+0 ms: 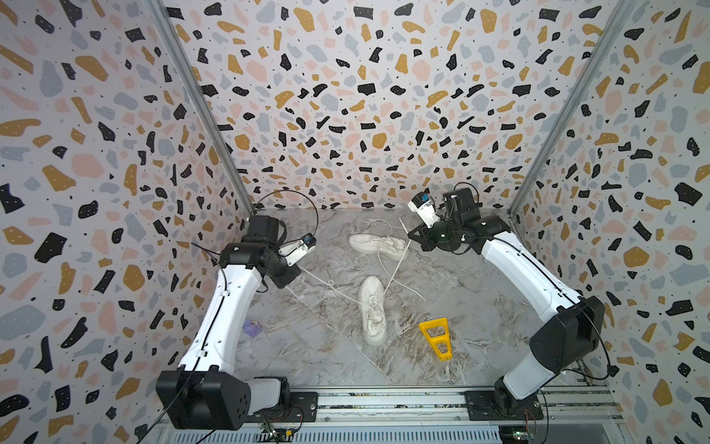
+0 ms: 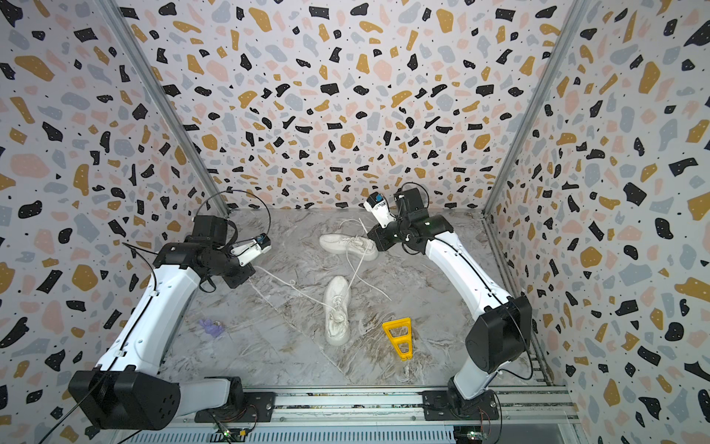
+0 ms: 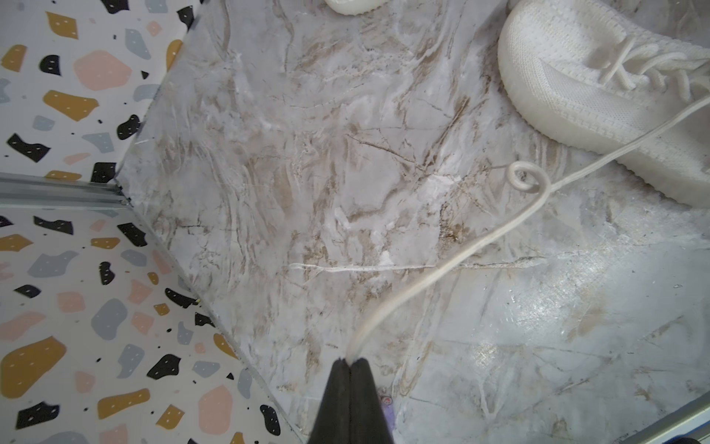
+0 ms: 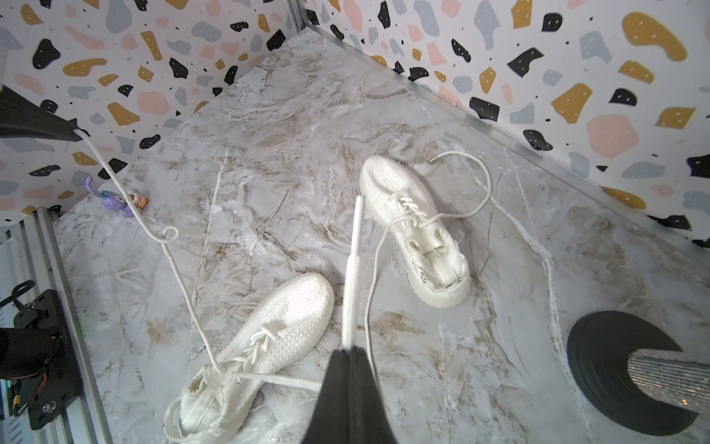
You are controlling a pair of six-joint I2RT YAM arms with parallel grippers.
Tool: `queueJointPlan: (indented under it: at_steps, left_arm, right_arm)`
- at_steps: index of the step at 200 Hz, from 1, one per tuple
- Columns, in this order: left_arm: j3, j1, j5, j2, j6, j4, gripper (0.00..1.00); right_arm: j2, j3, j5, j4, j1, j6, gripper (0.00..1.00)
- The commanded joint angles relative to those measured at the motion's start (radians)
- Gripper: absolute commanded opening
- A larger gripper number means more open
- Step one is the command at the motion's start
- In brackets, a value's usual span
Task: Tie the shoes
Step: Cross the shoelace with the shoelace.
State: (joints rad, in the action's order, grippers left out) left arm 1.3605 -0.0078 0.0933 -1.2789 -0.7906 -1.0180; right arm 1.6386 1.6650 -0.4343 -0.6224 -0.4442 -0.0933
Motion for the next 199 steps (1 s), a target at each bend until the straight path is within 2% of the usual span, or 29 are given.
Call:
queueJointPlan:
  at_steps: [1, 24, 68, 98, 166, 199]
  left_arm:
    - [0.054, 0.016, -0.012, 0.024, 0.018, -0.016, 0.00]
    - [0.089, 0.023, 0.032, 0.036, 0.046, -0.025, 0.00]
    - [0.122, 0.023, 0.203, 0.062, 0.102, -0.050, 0.00]
    - [0.101, 0.023, 0.284, 0.065, 0.128, -0.046, 0.00]
    - [-0.027, 0.023, 0.198, 0.111, 0.087, -0.035, 0.00]
    - [-0.085, 0.023, 0.152, 0.128, 0.048, -0.031, 0.00]
  right_arm:
    - [-0.040, 0.063, -0.004, -0.042, 0.001, -0.014, 0.00]
    - [-0.043, 0.083, -0.033, -0.047, 0.001, -0.007, 0.00]
    - [-0.027, 0.061, -0.161, -0.010, -0.007, 0.033, 0.00]
    - [0.017, 0.022, -0.193, 0.021, -0.056, 0.053, 0.00]
    - [0.237, 0.041, -0.193, 0.106, -0.203, 0.087, 0.00]
    - [0.375, 0.095, -0.232, 0.142, -0.251, 0.141, 0.00]
